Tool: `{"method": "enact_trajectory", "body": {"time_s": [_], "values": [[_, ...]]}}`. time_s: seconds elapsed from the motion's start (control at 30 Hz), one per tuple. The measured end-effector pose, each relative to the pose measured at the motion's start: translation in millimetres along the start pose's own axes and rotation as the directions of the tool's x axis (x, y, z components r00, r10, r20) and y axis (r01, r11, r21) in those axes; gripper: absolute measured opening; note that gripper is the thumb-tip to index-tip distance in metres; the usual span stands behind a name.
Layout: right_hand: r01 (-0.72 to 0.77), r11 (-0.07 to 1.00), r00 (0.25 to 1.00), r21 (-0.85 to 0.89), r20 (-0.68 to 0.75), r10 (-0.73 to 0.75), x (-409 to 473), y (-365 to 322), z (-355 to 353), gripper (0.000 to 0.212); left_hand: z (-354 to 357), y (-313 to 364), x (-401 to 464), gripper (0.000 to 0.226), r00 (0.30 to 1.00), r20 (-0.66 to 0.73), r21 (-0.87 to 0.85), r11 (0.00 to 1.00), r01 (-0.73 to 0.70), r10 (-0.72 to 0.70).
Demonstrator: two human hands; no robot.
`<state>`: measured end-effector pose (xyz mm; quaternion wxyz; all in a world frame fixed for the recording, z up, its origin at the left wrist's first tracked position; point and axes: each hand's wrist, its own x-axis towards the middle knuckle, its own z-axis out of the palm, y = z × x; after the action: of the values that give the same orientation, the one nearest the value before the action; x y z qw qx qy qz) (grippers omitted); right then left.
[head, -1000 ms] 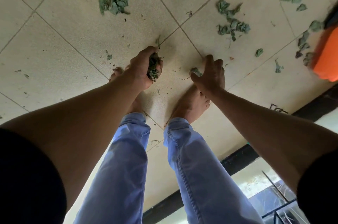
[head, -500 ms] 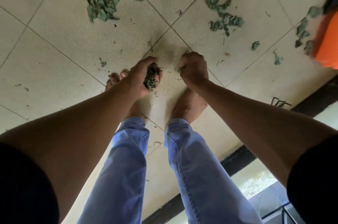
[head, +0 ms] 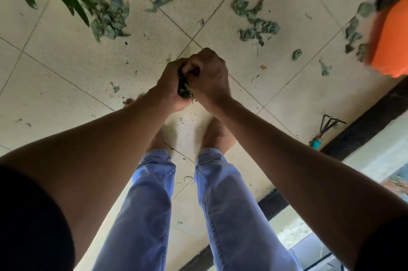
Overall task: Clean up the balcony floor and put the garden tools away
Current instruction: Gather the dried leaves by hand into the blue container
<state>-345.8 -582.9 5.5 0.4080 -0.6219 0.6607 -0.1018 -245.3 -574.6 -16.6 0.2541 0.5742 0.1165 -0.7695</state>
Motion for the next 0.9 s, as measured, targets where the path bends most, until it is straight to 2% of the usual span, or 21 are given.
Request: {"method": "enact_trajectory", "body": {"time_s": [0.17,0.27,0.3,0.37,0.4,0.43,0.5,0.6,0.73,0.9], "values": [[0.159,0.979,0.987,-0.124,-0.017,-0.163,3,2,-4,0.014,20,5,7,0.06,0.999,0.013,0.028,0.998,-0.05,0.049],[0.237,0.922,0.971,-0.307,0.029,-0.239,6,4,-12,0.026,28,12,9,0.051,0.997,-0.019,0.012,0.997,-0.078,0.078],[0.238,0.933,0.969,-0.269,-0.005,-0.249,9,6,-17,0.031,29,15,12,0.04,0.994,-0.051,0.024,0.996,-0.09,0.091],[0.184,0.98,0.975,-0.074,-0.114,-0.192,17,15,-28,0.035,32,22,17,0.014,0.988,-0.116,0.028,0.995,-0.1,0.103],[0.134,0.99,0.978,-0.041,-0.155,-0.139,24,24,-34,0.036,33,25,20,0.012,0.984,-0.154,0.001,0.996,-0.092,0.091],[0.071,0.994,0.981,-0.088,-0.172,-0.086,32,34,-41,0.039,33,26,22,0.018,0.979,-0.19,-0.028,0.997,-0.076,0.069],[-0.029,0.955,0.991,-0.295,-0.136,-0.012,52,58,-53,0.058,31,27,30,0.029,0.984,-0.175,-0.085,0.995,-0.05,0.035],[-0.047,0.839,0.999,-0.542,-0.041,0.03,79,88,-70,0.08,31,27,33,0.031,0.99,-0.142,-0.092,0.995,-0.033,0.02],[0.012,0.793,0.999,-0.609,0.048,0.022,101,103,-79,0.073,33,27,38,0.033,0.994,-0.112,-0.09,0.996,-0.018,0.007],[-0.033,0.847,0.999,-0.53,-0.042,0.013,104,109,-77,0.045,34,20,39,0.029,0.996,-0.088,-0.088,0.996,0.019,-0.027]]}}
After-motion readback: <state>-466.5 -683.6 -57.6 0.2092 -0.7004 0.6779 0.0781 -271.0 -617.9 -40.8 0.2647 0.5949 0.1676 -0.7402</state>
